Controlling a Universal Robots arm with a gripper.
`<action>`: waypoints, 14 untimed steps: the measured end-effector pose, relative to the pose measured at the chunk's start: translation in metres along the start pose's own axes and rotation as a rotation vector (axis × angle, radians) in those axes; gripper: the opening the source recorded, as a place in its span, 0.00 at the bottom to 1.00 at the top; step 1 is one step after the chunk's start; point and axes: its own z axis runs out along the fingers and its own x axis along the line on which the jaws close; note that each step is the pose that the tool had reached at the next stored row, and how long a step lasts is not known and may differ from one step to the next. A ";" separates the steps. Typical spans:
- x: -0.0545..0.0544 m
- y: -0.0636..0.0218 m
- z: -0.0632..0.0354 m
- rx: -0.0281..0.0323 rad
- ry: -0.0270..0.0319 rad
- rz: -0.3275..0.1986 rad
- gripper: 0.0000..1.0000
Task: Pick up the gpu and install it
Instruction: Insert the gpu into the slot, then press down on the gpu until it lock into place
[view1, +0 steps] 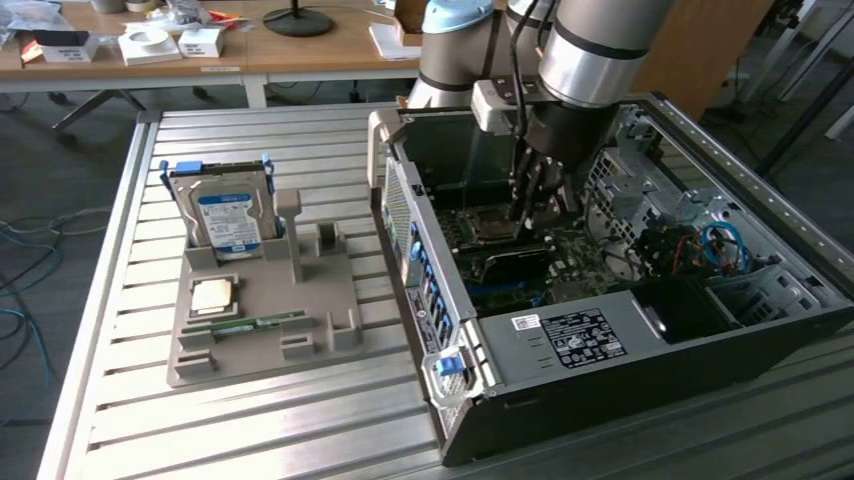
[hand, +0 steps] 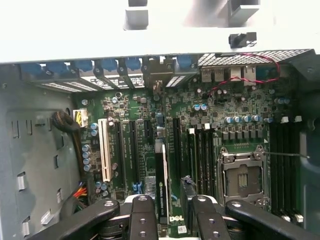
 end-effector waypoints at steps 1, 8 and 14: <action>0.000 0.0000 -0.0012 0.0000 0.0000 0.000 0.34; 0.000 0.0000 -0.0032 0.0000 0.0000 0.000 0.34; 0.000 0.0000 -0.0032 0.0000 0.0000 0.000 0.34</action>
